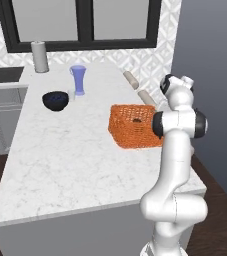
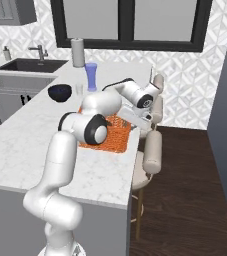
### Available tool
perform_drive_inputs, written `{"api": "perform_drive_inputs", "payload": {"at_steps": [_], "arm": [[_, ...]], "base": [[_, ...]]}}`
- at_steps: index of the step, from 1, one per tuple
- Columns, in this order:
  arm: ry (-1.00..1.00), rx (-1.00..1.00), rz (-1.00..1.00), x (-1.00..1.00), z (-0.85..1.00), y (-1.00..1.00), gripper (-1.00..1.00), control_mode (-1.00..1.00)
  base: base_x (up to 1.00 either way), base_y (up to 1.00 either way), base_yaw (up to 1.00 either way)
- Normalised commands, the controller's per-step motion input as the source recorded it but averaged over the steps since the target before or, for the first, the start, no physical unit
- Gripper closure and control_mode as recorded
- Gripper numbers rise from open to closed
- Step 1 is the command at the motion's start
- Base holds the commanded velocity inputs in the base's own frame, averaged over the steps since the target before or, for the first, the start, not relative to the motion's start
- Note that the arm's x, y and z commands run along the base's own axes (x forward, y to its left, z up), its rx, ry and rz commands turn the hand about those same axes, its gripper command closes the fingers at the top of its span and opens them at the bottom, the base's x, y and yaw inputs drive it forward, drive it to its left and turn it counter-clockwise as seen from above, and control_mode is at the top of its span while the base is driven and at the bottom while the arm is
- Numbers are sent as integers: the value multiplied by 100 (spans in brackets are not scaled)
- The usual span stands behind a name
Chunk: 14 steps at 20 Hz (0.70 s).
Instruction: Open the cabinet, pick up the bread from the cabinet and place it in the basket. Then move the basket to the dining counter.
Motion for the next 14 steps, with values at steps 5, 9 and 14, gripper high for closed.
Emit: {"api": "perform_drive_inputs", "payload": {"at_steps": [5,9,14], "arm": [[-2,0,0,-4,9,13,-100,-100],[-1,0,0,-21,44,19,-100,-100],[0,0,-5,-67,57,3,-100,-100]], "base": [[0,0,0],[0,0,0],[0,0,0]]}}
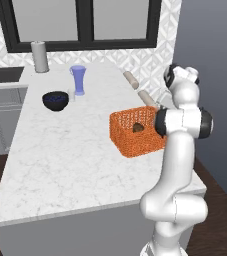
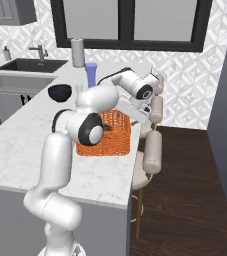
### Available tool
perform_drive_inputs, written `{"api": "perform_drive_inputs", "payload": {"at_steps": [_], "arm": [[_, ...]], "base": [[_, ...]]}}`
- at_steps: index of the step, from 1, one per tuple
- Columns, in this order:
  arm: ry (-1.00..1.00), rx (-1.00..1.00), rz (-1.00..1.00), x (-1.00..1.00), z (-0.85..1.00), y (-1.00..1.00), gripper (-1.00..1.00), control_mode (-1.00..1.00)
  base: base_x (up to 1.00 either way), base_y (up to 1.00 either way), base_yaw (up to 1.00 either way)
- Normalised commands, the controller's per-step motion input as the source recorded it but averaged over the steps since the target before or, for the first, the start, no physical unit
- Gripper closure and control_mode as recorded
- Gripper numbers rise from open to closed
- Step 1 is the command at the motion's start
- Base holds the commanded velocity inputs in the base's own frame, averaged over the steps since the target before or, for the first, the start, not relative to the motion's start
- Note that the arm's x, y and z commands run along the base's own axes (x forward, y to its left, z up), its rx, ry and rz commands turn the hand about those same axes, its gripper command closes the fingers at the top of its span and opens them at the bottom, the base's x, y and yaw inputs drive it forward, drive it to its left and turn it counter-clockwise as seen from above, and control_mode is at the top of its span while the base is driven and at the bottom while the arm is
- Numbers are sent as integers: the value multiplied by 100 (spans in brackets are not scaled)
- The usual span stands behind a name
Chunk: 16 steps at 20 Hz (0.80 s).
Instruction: Open the cabinet, pick up the bread from the cabinet and place it in the basket. Then move the basket to the dining counter.
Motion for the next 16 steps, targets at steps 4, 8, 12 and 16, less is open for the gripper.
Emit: {"api": "perform_drive_inputs", "payload": {"at_steps": [4,8,12,16], "arm": [[0,0,-10,-100,56,0,-100,-100],[0,0,-13,-100,51,-3,-100,-100],[0,0,-14,-100,52,0,-100,-100],[0,-4,-8,-100,41,19,-100,-100]], "base": [[0,0,0],[0,0,0],[0,0,0],[0,0,0]]}}
